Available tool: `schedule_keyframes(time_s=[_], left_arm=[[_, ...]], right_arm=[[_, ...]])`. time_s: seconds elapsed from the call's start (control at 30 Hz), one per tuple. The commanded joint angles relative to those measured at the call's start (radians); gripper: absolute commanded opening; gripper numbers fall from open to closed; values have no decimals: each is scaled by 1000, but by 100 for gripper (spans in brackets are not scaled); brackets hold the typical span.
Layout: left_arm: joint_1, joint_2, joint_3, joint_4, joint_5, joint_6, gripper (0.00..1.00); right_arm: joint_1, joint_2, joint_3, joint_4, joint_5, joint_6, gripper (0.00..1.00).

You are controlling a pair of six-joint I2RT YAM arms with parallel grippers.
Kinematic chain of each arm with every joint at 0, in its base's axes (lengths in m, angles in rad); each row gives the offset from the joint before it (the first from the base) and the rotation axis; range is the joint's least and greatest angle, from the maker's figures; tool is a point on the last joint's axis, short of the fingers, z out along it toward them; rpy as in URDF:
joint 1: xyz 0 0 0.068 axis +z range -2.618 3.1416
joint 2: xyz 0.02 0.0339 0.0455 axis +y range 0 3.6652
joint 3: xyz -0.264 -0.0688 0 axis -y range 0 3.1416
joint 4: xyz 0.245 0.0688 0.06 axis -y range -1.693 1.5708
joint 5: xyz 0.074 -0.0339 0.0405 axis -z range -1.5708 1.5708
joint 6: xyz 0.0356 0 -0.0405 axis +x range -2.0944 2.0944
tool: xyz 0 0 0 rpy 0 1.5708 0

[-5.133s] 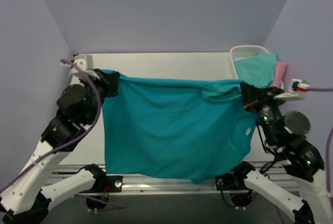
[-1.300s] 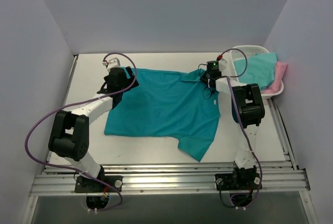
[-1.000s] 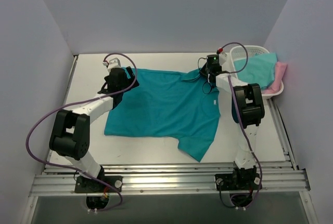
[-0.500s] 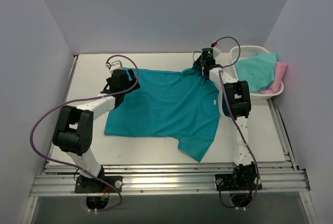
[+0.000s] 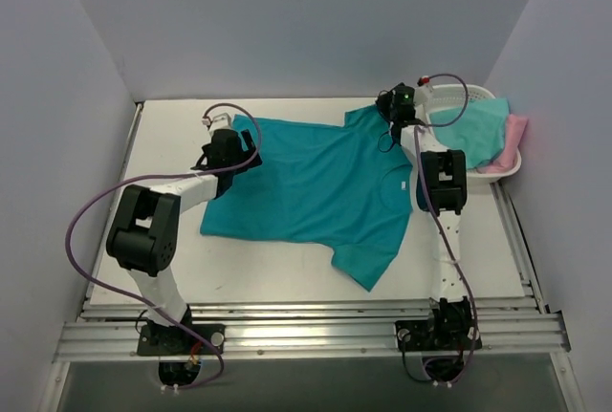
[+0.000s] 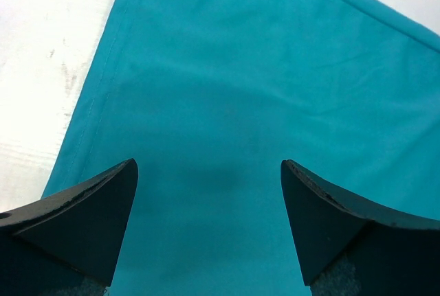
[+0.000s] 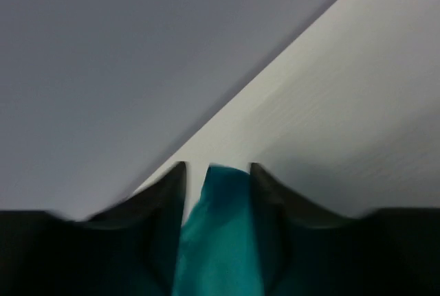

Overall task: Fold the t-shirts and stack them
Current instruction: Flatten the tshirt out, then fold the tshirt

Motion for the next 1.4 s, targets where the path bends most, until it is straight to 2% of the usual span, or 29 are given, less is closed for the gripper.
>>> schedule_keyframes(time_s=[0.0, 0.03, 0.07, 0.23, 0.27, 0.37, 0.53, 0.6, 0.63, 0.7, 0.73, 0.8, 0.9, 0.93, 1.03, 1.07, 1.17, 1.37], left_arm=[[-15, 31, 58, 50, 17, 21, 94], [-15, 32, 61, 49, 17, 21, 94], [-18, 34, 62, 47, 19, 21, 94], [-21, 9, 45, 53, 4, 23, 94], [-21, 2, 39, 53, 1, 23, 94], [-23, -30, 30, 50, -9, 20, 94], [-24, -147, -25, 15, -73, 7, 94], [-23, -213, -59, 7, -98, -19, 94], [-23, -234, -98, 3, -123, -31, 94], [-23, -285, -140, 9, -148, -66, 94], [-14, -294, -171, 13, -153, -72, 94], [9, -278, -177, 13, -136, -85, 94], [74, -183, -108, 33, -58, -82, 94], [97, -146, -44, 45, -29, -73, 94], [115, 27, 95, 50, 72, -60, 94], [120, 123, 210, 38, 123, -59, 94], [121, 282, 408, 0, 189, -57, 95], [123, 419, 570, 7, 287, -97, 95]], right_arm=[[-9, -22, -56, 188, 61, 54, 50], [-9, -22, -82, 249, 84, 67, 77], [-10, -18, -76, 277, 78, 68, 100], [-30, 50, 42, 356, -59, 72, 100], [-30, 21, 16, 378, -107, 63, 100], [-11, -65, -82, 495, -125, 17, 100], [34, -350, -269, 489, -116, -84, 100], [52, -510, -359, 460, -84, -112, 100], [60, -568, -467, 451, -73, -126, 100], [88, -741, -585, 394, -4, -170, 100], [98, -804, -698, 372, 57, -178, 100], [121, -959, -806, 298, 88, -193, 100], [146, -1142, -996, 219, 116, -187, 100], [154, -1185, -1090, 211, 114, -175, 100], [195, -1335, -1215, 213, 111, -169, 100], [206, -1386, -1260, 190, 122, -173, 100], [243, -1457, -1286, 104, 159, -207, 100], [270, -1555, -1349, 73, 193, -244, 100]])
